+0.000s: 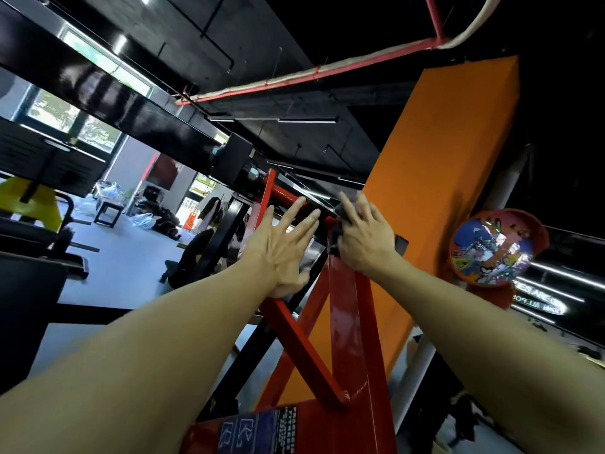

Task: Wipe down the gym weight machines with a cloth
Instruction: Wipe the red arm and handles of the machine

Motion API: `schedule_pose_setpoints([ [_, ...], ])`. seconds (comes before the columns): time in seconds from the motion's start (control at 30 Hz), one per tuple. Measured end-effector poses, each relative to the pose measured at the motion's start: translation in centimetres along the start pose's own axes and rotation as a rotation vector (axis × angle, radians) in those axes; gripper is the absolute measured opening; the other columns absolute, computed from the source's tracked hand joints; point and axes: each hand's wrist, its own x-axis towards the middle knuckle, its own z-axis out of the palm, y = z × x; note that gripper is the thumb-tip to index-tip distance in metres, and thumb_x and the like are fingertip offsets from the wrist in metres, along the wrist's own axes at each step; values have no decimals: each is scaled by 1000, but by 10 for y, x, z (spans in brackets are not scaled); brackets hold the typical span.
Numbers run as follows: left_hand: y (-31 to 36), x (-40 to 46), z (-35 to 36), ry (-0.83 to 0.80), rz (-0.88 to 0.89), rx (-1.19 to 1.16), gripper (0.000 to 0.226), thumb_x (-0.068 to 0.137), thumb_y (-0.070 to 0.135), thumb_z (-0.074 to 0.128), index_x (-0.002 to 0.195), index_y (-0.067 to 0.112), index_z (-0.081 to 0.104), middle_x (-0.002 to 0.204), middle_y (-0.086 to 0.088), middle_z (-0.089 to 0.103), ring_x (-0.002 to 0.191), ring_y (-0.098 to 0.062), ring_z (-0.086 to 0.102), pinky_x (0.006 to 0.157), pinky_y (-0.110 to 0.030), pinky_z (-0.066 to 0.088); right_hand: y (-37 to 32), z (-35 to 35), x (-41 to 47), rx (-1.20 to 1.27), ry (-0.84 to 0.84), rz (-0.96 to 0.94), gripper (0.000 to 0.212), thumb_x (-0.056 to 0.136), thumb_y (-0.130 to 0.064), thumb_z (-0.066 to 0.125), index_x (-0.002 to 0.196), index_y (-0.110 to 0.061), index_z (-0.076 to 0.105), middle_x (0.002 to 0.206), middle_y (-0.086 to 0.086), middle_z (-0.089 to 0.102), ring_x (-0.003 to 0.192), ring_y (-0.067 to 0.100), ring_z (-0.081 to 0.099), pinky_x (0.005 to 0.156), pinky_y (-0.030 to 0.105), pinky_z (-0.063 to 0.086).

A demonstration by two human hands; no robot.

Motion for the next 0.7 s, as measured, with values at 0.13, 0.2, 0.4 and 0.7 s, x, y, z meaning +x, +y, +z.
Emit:
schedule_pose_setpoints([
  [0.13,2,2,-5,13,93,116,95,94,70,17,158,10,-18,162,-10,-34,146,-39,-36,118,-68,10,-14,8,-56,12,-62,-170,58,106,-47,25,157,-20,31,170,8,-5,153,34,-18,122,46,-10],
  [0.2,1,1,-4,-1,86,120,96,93,70,18,159,9,-15,163,-11,-31,147,-39,-34,118,-68,8,-16,11,-70,46,-51,-122,59,107,-44,19,158,-15,28,169,13,-4,154,32,-18,122,43,-12],
  [0.4,-3,6,2,11,88,126,95,93,70,13,160,9,-11,165,-9,-26,150,-35,-30,119,-66,-2,-8,18,-4,14,21,-17,69,102,-53,18,162,-17,16,168,15,-14,154,33,-18,126,46,-4],
  [0.7,-7,-2,0,42,124,30,84,96,58,17,162,11,-1,168,-4,-18,154,-20,-21,126,-52,6,-11,7,-91,15,-82,-590,42,101,-49,29,119,-36,65,135,-1,41,128,30,33,111,45,23],
])
